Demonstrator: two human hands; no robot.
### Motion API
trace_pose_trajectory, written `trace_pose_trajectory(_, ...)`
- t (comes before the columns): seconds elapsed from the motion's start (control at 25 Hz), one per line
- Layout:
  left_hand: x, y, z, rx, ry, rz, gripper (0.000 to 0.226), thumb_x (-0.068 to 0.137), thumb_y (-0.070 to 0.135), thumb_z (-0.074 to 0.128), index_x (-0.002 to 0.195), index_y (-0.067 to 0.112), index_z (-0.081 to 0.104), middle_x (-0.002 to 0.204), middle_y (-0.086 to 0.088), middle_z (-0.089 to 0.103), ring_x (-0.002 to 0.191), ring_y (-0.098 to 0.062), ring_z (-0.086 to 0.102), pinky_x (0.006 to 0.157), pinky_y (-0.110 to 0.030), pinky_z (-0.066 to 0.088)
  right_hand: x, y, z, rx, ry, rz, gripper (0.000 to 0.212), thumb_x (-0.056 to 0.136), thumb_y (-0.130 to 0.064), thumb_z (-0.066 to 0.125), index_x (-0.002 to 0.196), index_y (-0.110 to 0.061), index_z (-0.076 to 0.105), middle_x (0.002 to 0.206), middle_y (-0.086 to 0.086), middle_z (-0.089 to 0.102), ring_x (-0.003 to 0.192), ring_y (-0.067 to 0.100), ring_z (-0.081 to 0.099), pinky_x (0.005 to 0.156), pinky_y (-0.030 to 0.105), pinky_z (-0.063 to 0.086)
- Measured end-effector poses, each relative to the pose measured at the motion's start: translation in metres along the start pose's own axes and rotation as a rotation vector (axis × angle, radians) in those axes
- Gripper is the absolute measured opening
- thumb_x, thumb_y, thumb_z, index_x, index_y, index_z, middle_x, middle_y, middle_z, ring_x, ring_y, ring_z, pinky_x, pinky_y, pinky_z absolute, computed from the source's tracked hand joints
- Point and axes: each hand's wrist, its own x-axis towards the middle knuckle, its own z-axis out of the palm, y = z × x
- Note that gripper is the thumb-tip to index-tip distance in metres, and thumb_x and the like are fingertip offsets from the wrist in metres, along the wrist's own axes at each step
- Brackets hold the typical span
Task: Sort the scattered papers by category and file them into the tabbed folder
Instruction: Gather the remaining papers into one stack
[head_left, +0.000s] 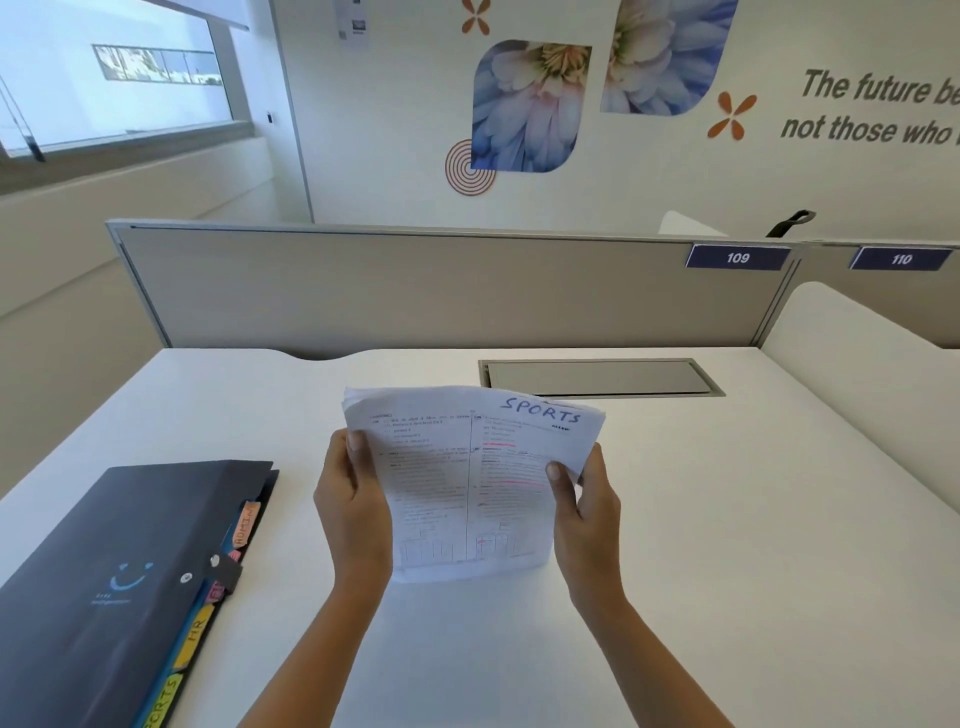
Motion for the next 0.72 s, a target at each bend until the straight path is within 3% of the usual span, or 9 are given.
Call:
trace_pose_trajectory(0.12,-0.010,-0.010,0.000,0.011,-0.030,-0.042,0.037,0.101,0.036,0.032,0.078,0.010,0.043,0.066,0.002,0.046,0.057,-0.002,0.040,0.056,-0.023,0.032,-0.009,0.008,0.002,-0.009,0.011,0.053,0.025,0.099,-0.013,0.044,0.093,-0.037,0.045,0.096,-0.013,0.062,0.081,0.000,0.053,0.063,0.012,0.044)
trace_pose_trajectory(0.32,-0.012,-0.005,0.004,-0.013,-0.038,0.002,0.036,0.101,0.038,0.033,0.076,0.014,0.044,0.063,0.011,0.049,0.057,-0.001,0.043,0.052,-0.012,0.034,-0.005,0.002,-0.003,0.040,0.040,0.036,0.017,0.098,-0.015,0.045,0.104,-0.031,0.048,0.103,-0.011,0.062,0.085,0.001,0.056,0.063,0.011,0.047)
trace_pose_trajectory(0.48,-0.023,-0.027,0.000,-0.025,-0.110,-0.066,0.046,0.095,0.052,0.034,0.087,0.010,0.051,0.080,-0.007,0.058,0.068,-0.010,0.049,0.062,-0.028,0.039,-0.016,0.018,-0.003,0.055,-0.009,0.143,0.026,0.099,-0.013,0.045,0.097,-0.038,0.050,0.103,-0.007,0.065,0.094,0.016,0.060,0.066,0.013,0.047)
trace_pose_trajectory(0.6,-0.029,-0.033,-0.003,-0.020,-0.126,-0.074,0.051,0.093,0.055,0.034,0.088,0.008,0.051,0.085,-0.013,0.058,0.075,-0.025,0.049,0.065,-0.031,0.038,-0.014,0.021,-0.005,0.087,-0.001,0.175,0.023,0.099,-0.015,0.046,0.097,-0.037,0.053,0.104,-0.009,0.066,0.095,0.014,0.061,0.068,0.017,0.049)
trace_pose_trajectory(0.72,-0.032,-0.037,-0.005,-0.020,-0.123,-0.089,0.050,0.093,0.053,0.035,0.090,0.007,0.053,0.085,-0.010,0.060,0.075,-0.016,0.051,0.064,-0.028,0.039,-0.017,0.025,-0.004,0.093,-0.006,0.197,0.022,0.099,-0.014,0.046,0.099,-0.034,0.054,0.104,-0.007,0.066,0.092,0.012,0.061,0.066,0.013,0.049)
